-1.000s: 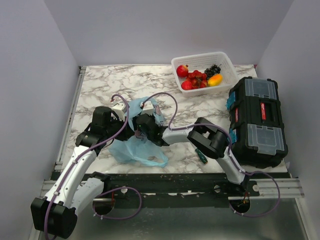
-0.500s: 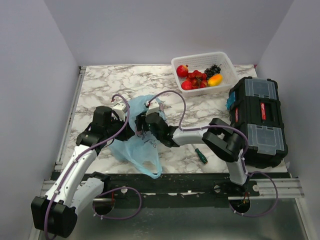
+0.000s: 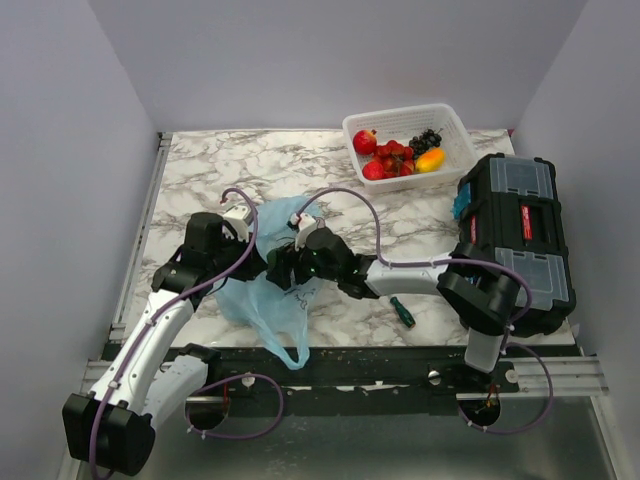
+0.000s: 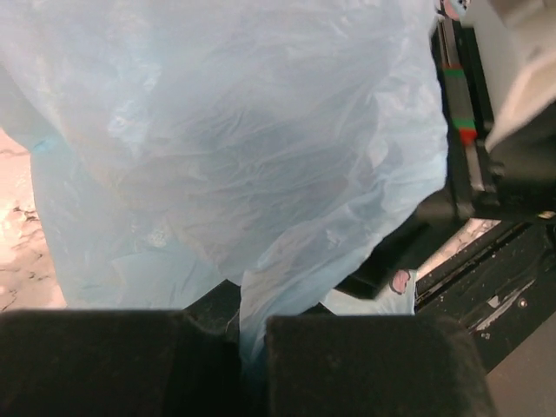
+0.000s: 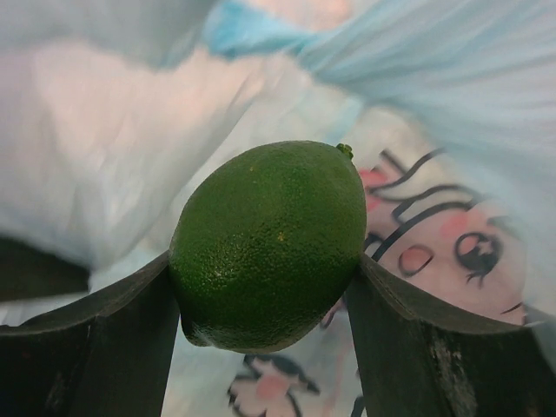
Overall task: Take the fake fruits out of the plastic bag
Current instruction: Take out the fake fruit from the plastic bag.
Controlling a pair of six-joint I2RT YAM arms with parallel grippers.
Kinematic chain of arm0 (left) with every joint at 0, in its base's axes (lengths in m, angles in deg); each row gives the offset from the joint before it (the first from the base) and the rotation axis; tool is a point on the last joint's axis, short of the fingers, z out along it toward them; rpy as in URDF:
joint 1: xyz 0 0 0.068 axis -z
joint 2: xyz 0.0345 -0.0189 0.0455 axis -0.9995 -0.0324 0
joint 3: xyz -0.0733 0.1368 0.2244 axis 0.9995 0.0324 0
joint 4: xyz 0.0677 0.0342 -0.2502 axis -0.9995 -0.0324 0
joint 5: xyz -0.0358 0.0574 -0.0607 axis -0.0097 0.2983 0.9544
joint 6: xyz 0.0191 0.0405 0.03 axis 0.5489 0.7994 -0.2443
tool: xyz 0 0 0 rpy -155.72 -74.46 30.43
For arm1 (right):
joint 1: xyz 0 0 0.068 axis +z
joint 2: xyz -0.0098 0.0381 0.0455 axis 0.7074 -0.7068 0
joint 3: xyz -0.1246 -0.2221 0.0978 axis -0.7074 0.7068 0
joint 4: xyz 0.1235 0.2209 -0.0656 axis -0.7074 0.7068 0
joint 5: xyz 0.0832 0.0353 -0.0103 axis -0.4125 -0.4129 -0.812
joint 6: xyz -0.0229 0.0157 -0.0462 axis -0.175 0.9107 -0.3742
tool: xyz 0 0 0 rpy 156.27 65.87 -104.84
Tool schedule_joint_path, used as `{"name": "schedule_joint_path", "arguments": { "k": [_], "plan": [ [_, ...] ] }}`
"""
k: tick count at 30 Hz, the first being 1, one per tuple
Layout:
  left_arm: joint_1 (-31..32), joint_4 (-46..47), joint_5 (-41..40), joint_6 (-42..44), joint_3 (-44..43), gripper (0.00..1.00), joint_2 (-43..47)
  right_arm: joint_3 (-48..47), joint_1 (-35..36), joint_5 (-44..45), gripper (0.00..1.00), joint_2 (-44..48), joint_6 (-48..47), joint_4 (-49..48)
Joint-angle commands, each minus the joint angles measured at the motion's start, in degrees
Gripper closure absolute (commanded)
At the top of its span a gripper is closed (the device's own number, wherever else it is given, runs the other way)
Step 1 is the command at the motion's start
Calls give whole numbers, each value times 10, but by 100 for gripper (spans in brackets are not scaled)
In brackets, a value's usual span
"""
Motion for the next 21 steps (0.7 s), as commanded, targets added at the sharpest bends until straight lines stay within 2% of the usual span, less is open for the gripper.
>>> {"name": "schedule_joint_path", "arguments": {
  "k": [1,9,15,18,21],
  "plan": [
    [-8,-4,-45,-7,-7,100,5,29,1,-152,85,49,13,36],
    [-15,-8,-75,-17,-10,100,3,73,1,-185,86,153,23,51],
    [-18,-8,-66,-17,-11,100,-6,58,1,-124,93,215,22,61],
    [-20,-9,-70,-17,-10,100,-5,43,1,-70,99,228,20,67],
    [-21,-10,-73,-17,-11,100,-4,40,1,-4,99,237,7,70]
  ]
}}
